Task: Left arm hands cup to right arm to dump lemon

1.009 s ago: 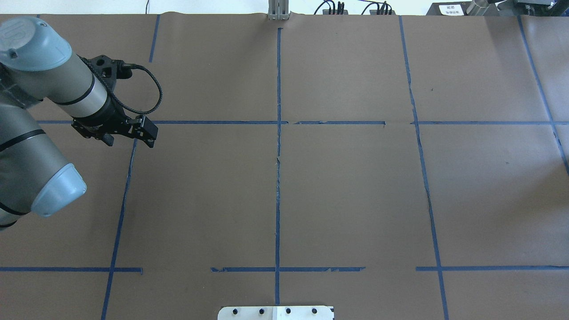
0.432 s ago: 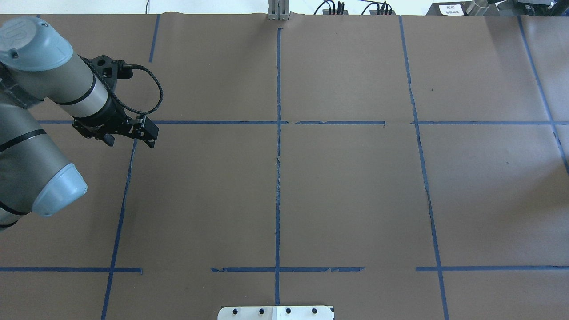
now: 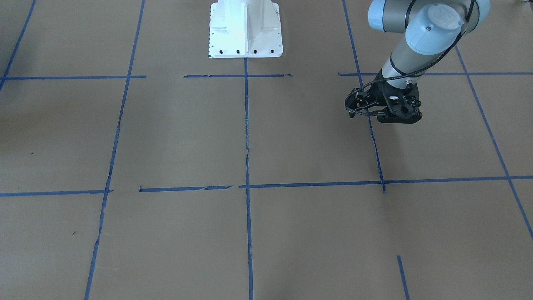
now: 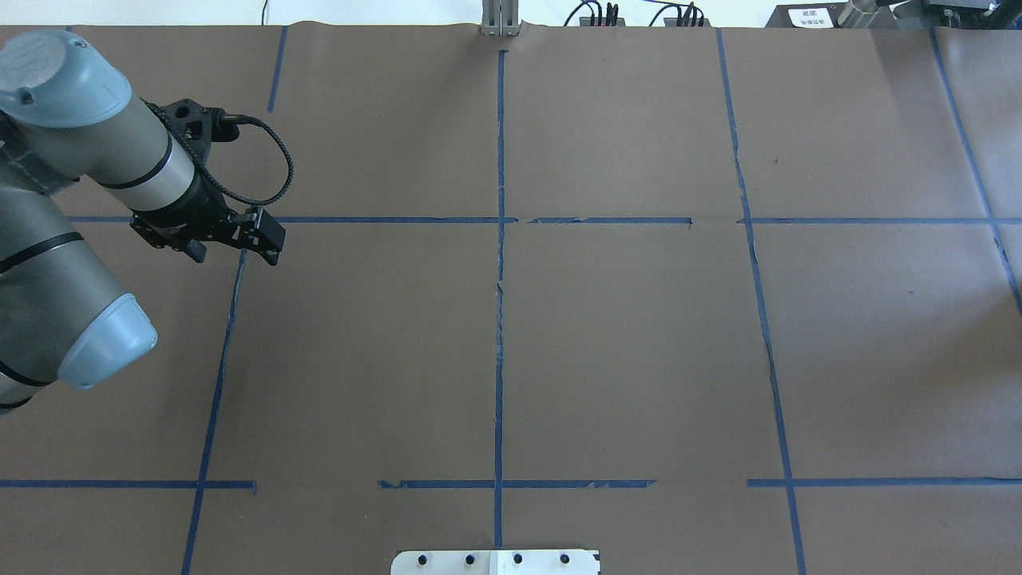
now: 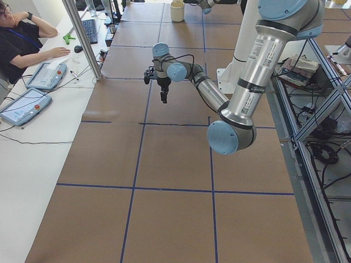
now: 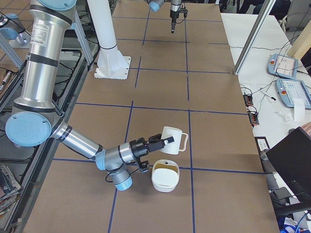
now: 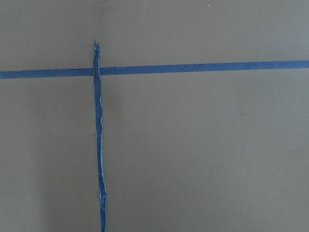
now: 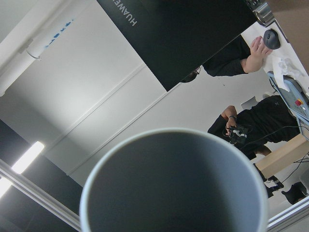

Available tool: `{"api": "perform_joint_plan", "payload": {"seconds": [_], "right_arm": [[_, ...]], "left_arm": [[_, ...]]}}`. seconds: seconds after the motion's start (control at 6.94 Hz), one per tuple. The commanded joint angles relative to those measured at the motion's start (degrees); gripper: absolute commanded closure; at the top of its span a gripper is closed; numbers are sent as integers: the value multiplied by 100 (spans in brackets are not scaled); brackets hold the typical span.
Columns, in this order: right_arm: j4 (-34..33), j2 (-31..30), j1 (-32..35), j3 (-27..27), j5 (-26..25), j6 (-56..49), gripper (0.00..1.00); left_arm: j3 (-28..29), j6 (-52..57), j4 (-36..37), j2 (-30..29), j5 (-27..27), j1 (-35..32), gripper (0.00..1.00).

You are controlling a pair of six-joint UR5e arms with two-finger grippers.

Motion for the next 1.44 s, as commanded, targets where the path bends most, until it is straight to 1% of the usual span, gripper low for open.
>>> {"api": "perform_joint_plan", "payload": {"seconds": [0.0,0.29,0.58,0.72,0.86,1.01,1.15,1.3], "right_arm": [[-79,-1,-1,9,56,-157,77],[-623,-71,7,79,397,-1583,77],[-651,-238,7,62,679,-2595,77],[-721,-317,7,62,785,-3323,78],[-1044,-335,7,114,908,-3983,79],[-1317,-336,7,149,961,-4416,79],[-1554,-362,25,289,1171,-4934,80],[-1583,-449,25,316,1242,-5591,81]], "left_arm": [[0,0,9,-27,2,0,0],[0,-9,9,-36,-7,0,0],[0,0,0,-36,-7,0,0],[26,0,0,-36,-7,0,0],[35,0,0,-36,-7,0,0],[9,0,9,-36,-7,0,0],[9,0,9,-36,-7,0,0],[-9,-9,9,-28,-7,0,0]]}}
